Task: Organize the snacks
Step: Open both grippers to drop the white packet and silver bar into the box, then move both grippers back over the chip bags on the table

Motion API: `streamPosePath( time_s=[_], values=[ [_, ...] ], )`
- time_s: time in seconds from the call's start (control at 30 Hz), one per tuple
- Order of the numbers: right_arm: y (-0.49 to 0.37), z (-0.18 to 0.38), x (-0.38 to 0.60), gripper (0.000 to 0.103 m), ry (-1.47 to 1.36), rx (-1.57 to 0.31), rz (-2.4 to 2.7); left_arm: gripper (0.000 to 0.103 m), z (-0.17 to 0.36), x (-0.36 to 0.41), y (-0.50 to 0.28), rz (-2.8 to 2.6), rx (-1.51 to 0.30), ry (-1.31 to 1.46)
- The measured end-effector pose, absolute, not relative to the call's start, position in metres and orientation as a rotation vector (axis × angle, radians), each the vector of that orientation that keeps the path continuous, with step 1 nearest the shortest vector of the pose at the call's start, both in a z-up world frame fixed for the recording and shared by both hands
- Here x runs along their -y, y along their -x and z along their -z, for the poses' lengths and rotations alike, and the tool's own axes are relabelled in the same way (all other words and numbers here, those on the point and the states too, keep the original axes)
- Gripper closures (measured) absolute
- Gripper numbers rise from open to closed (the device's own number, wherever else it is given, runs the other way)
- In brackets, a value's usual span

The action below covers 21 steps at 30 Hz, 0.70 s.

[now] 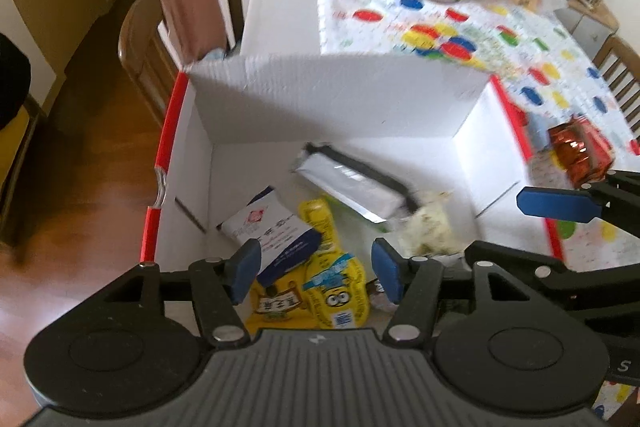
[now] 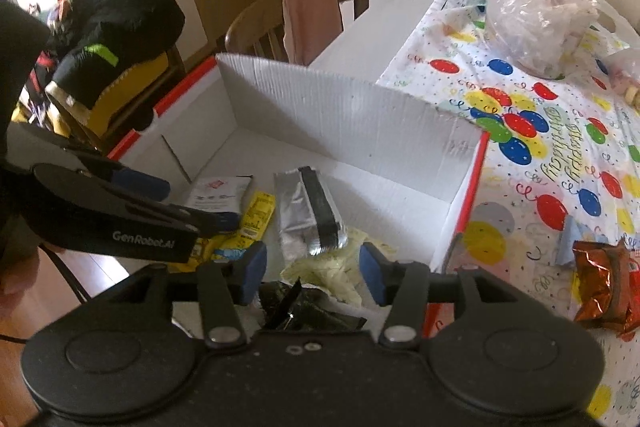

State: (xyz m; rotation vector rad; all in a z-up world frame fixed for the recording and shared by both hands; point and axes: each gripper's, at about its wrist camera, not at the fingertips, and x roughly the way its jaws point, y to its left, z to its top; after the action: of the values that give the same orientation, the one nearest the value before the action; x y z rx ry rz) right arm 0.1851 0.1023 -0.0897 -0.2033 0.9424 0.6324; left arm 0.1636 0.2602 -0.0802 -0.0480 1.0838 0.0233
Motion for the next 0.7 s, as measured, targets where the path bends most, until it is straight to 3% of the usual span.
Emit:
streamPosePath(
  time_s=[0.2,0.43,0.7],
  values=[
    [-0.173,0.068,-0.083,0.04,0.145,-0.889,-0.64,0.038,0.056,-0.239,-0.15,0.024,-1.009,0.04],
    [-0.166,0.047,-0.053,0.038,0.081,-0.839,-0.637,0.037,0.038,-0.207,-0.143,0.068,-0.942,0.034],
    [-0.158,0.031,-0.003,0.024,0.0,-0.787,-0.617,0.032,0.027,-0.154,-0.14,0.126,-0.885,0.008]
  ],
)
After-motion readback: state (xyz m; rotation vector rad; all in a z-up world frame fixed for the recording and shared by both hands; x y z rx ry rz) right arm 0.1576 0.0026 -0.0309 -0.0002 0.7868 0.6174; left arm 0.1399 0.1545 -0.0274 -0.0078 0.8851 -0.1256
